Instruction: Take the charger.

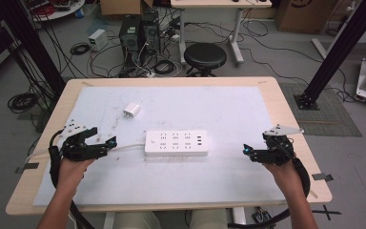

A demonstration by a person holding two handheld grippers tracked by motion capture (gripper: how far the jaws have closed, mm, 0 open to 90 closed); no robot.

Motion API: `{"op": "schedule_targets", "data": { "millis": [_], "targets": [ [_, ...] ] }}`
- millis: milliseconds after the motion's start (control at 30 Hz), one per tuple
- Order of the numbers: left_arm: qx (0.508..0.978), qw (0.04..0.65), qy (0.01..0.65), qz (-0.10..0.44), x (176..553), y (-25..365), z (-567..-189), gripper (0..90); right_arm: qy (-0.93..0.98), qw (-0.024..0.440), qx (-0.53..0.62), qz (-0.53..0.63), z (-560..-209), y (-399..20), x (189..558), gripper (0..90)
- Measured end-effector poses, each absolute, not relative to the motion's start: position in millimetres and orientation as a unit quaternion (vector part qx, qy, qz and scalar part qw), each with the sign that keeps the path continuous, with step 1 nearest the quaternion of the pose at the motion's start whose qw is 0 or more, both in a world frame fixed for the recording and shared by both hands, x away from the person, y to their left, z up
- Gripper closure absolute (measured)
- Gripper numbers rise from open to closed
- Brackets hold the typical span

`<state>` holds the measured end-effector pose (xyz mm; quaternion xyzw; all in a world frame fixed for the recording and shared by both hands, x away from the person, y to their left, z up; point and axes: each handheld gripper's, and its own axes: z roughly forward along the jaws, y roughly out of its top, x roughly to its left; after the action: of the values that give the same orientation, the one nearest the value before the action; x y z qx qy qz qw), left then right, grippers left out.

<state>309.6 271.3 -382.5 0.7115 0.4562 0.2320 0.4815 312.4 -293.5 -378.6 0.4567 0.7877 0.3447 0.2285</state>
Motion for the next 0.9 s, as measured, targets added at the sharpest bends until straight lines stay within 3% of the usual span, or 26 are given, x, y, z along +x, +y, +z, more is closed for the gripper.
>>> {"op": "schedule_targets", "data": {
  "millis": [533,900],
  "targets": [
    [0.714,0.519,0.413,0.225,330,267,-370,13.9,0.793,0.231,0.447,0.344,-373,-288,313,16.2],
    [0.723,0.520,0.392,0.232,387,255,-350,13.8,0.794,0.231,0.446,0.342,-368,-288,317,16.2]
  ]
}}
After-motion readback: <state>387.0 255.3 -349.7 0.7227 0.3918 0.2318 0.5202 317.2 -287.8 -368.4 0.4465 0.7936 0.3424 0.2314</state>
